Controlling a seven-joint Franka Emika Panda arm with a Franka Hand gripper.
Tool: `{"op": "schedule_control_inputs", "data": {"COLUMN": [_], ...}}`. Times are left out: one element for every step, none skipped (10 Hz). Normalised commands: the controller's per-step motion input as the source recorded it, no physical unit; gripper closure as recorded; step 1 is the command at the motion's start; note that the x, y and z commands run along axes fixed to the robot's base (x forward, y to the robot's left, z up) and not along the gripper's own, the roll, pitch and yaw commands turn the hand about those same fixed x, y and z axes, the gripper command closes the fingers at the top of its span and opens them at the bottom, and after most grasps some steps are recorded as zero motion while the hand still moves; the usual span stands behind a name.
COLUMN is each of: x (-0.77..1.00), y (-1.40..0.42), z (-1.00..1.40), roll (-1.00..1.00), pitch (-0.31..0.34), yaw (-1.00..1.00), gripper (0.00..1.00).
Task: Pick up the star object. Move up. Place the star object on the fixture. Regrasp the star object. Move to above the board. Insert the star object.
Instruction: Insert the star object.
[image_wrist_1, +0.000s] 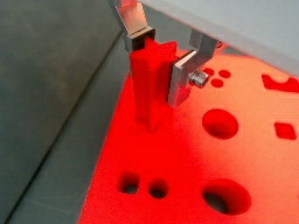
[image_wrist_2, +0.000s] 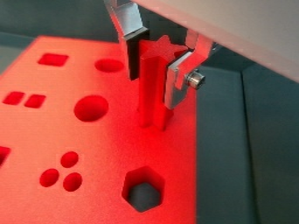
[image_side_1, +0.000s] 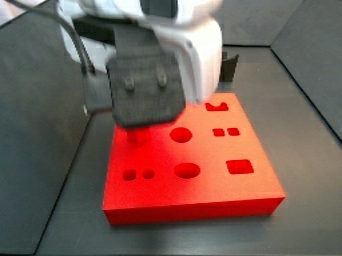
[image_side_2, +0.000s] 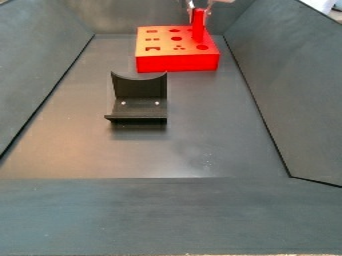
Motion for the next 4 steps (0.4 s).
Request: {"op": "schedule_control_inputs", "data": {"x": [-0.06, 0.0, 0.0, 0.0], "y": [0.1, 0.0, 0.0, 0.0], "z": [-0.89, 0.0, 0.0, 0.0], "roll": [0.06, -0.01, 0.01, 0.0], "pitch": [0.0, -0.01, 0.013, -0.001], "yaw": [-0.15, 0.0, 0.0, 0.0], "gripper": [1.0, 1.0, 1.0, 1.0]}}
